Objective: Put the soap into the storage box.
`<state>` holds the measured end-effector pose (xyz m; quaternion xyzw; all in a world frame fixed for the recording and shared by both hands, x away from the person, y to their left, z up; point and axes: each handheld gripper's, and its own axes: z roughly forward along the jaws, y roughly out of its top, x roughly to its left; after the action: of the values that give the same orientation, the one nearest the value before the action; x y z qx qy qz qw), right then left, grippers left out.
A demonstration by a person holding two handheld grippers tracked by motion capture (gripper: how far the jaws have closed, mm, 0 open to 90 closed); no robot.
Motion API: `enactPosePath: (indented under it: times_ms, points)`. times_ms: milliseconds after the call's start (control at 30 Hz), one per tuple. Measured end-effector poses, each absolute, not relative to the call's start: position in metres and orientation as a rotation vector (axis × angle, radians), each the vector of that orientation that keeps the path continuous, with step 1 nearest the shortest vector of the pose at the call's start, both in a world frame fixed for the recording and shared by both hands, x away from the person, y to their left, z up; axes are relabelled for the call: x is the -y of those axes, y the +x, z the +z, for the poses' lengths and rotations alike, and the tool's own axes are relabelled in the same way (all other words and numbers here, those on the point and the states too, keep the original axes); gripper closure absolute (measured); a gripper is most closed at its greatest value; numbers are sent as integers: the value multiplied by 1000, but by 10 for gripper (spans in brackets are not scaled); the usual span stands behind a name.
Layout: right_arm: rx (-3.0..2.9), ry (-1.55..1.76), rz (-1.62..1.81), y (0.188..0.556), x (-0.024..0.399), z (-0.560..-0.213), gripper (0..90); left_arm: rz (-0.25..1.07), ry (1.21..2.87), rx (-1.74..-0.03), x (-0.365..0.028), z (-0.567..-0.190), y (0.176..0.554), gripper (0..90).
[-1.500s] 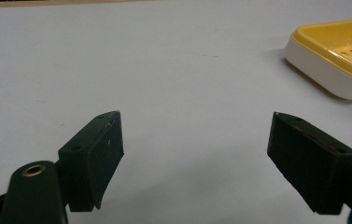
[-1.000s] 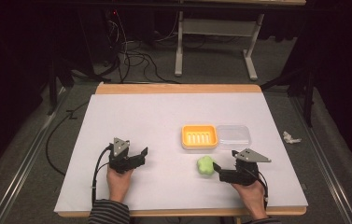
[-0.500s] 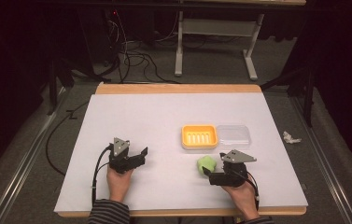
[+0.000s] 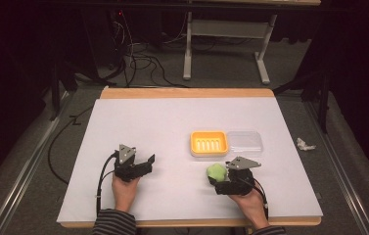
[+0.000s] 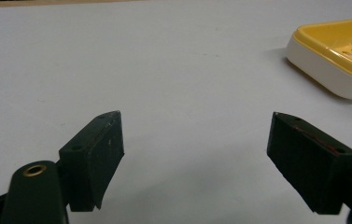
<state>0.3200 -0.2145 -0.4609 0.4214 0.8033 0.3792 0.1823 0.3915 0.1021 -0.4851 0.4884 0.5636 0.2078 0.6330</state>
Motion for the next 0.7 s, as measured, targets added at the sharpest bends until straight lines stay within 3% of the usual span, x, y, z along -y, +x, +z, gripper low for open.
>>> enactPosePath:
  times_ms: [700]
  points:
    - [-2325,1178,940,332,203,-473,219,476,1121,-1290,-102,-485,392,193]
